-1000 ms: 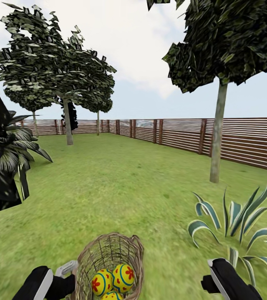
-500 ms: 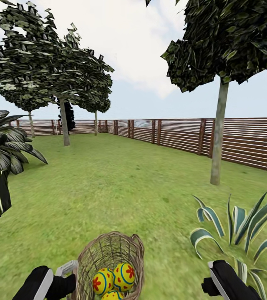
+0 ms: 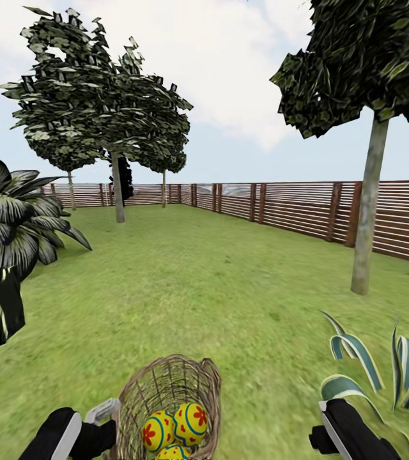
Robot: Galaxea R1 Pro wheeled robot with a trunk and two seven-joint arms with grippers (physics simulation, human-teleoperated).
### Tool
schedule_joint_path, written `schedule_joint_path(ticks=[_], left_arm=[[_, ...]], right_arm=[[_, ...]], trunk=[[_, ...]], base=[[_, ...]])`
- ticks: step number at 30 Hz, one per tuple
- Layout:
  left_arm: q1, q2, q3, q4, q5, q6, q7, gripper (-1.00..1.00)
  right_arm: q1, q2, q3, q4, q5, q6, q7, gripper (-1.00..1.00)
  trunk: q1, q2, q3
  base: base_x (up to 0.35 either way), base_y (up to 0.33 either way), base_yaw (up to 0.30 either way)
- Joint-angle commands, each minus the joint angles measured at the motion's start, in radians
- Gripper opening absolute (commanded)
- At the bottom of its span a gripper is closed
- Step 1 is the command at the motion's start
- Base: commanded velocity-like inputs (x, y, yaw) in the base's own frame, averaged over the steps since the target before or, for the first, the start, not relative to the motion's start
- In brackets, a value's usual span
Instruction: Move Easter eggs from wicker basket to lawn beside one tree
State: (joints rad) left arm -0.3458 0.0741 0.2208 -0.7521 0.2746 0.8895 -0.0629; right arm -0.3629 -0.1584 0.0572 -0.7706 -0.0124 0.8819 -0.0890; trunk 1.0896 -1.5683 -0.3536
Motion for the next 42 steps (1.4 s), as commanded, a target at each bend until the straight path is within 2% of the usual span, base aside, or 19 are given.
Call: schedule_joint_path(ticks=[1, 10, 17, 42], left_arm=[[-0.001, 0.0, 0.003, -0.001, 0.008, 0.005, -0.008, -1.0], [-0.001, 0.0, 0.005, -0.001, 0.008, 0.005, -0.008, -1.0], [-0.001, -0.002, 0.004, -0.001, 0.008, 0.005, -0.006, -1.0], [-0.001, -0.004, 0.003, -0.001, 0.008, 0.005, -0.007, -1.0]], right_arm=[[-0.001, -0.001, 0.005, -0.001, -0.002, 0.005, -0.005, 1.0], [-0.001, 0.0, 0.006, 0.0, -0.001, 0.005, -0.005, 1.0], [-0.001, 0.0, 0.006, 0.005, 0.0, 0.005, -0.006, 1.0], [-0.001, 0.0, 0.006, 0.005, 0.0, 0.006, -0.005, 1.0]], trunk=[[0.001, -0.001, -0.001], [0.001, -0.001, -0.001], [0.001, -0.001, -0.001], [0.001, -0.001, -0.001]], base=[[0.334, 0.0, 0.0], [0.334, 0.036, 0.005], [0.334, 0.128, 0.213], [0.334, 0.065, 0.001]])
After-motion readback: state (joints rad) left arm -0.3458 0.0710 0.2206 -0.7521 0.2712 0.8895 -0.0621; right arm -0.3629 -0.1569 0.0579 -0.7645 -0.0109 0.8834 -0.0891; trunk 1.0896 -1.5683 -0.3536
